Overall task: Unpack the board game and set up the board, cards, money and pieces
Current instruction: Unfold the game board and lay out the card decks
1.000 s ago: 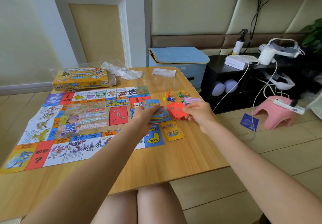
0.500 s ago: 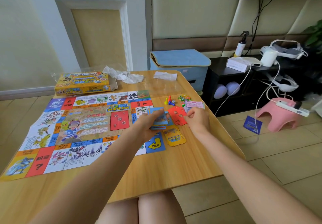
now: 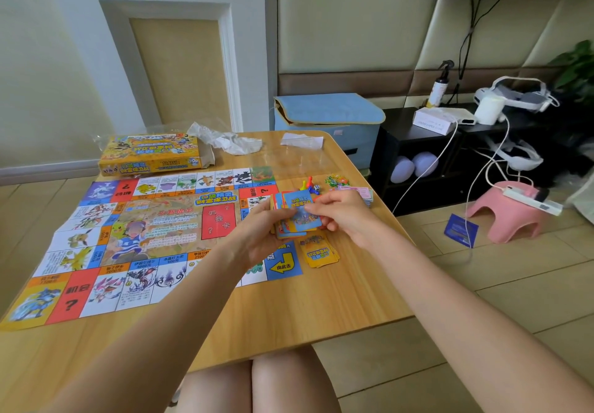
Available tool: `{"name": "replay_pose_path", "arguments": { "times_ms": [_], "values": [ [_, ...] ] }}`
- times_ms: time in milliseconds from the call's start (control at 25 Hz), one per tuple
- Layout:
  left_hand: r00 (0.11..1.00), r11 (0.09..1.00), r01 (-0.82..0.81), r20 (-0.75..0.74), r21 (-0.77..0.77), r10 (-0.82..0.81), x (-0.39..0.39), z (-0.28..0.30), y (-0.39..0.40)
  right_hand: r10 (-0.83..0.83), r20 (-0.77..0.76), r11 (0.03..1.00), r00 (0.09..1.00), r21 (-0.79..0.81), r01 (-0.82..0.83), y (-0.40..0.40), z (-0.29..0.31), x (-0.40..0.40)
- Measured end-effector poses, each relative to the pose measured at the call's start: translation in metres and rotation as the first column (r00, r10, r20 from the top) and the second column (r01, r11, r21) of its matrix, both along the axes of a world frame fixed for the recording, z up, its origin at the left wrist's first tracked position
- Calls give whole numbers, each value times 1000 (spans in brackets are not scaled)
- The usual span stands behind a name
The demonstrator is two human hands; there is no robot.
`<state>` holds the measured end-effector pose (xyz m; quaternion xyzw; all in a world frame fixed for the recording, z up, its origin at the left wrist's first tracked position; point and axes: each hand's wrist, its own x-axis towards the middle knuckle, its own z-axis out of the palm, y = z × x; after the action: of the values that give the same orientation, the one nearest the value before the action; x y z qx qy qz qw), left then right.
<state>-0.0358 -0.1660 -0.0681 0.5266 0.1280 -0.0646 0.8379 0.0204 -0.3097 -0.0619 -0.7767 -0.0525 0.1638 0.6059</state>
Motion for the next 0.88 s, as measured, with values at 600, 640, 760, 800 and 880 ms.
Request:
{"name": "replay_pose_path", "arguments": {
  "times_ms": [600,640,760,800,880],
  "values": [
    [972,973,-208,-94,95,217,1,2,33,-62,235,923,970,-356,145,29,-14,23],
    [973,974,-199,-94,105,209,2,1,33,-34,265,897,964,-417,147,32,-18,25],
    [975,975,-182,-106,128,196,5,-4,34,42,333,826,942,-543,155,31,-28,29],
    [976,975,-176,-109,132,191,5,-5,33,66,360,815,931,-558,158,31,-30,29],
    [976,976,-169,-111,137,185,6,-7,31,58,412,837,909,-516,180,31,-30,27]
  ]
}}
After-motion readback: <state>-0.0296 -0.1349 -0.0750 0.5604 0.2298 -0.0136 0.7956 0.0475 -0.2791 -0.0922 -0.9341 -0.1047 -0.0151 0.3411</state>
